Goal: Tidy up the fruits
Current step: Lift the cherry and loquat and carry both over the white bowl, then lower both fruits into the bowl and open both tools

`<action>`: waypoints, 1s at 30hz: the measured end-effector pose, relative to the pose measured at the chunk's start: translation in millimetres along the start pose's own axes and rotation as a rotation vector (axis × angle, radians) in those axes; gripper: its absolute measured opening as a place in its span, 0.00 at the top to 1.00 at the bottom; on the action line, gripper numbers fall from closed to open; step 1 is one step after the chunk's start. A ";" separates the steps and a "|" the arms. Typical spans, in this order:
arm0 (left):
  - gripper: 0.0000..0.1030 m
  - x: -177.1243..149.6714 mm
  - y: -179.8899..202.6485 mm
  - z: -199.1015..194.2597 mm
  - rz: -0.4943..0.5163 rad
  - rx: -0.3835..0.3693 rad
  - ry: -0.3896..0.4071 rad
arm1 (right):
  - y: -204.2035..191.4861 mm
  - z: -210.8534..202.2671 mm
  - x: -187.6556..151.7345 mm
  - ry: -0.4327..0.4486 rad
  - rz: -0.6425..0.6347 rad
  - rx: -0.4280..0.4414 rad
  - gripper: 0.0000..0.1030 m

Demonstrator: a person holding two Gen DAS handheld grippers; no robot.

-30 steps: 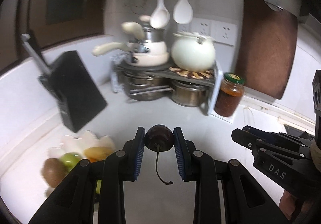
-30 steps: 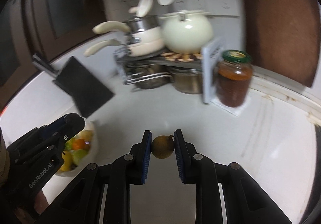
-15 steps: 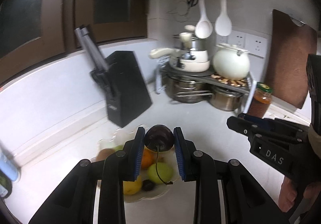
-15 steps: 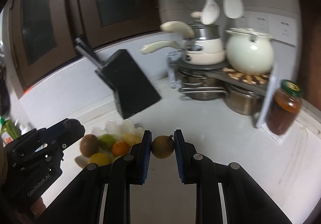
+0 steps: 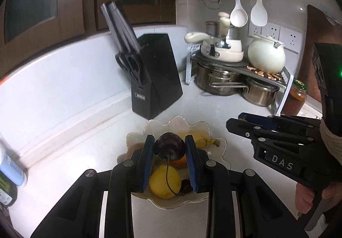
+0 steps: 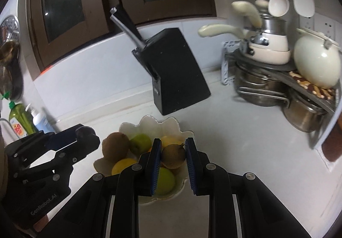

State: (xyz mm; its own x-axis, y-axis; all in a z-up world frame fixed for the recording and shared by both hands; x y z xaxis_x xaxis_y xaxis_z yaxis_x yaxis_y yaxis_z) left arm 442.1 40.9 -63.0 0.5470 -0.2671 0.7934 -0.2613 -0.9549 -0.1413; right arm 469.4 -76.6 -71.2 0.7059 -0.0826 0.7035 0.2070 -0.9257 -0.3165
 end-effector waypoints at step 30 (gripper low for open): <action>0.43 -16.8 -7.7 40.6 0.005 0.030 -0.080 | 8.5 57.8 -12.5 -0.139 0.022 0.004 0.59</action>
State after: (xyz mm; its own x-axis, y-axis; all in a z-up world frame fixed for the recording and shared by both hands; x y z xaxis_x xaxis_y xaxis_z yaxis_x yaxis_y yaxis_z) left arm 467.2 47.5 -99.2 0.6079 -0.2800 0.7430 -0.2408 -0.9567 -0.1635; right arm 501.6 -62.0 -119.5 0.7971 -0.0513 0.6016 0.1923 -0.9229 -0.3335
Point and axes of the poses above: each gripper's, at about its wrist camera, not at the fingertips, and z roughly the way its jaws point, y to its right, x to its top, the point moved 6 cm from there along z, roughly the way its jaws point, and after that the axes turned 11 degrees about z, right-handed, at the moved point
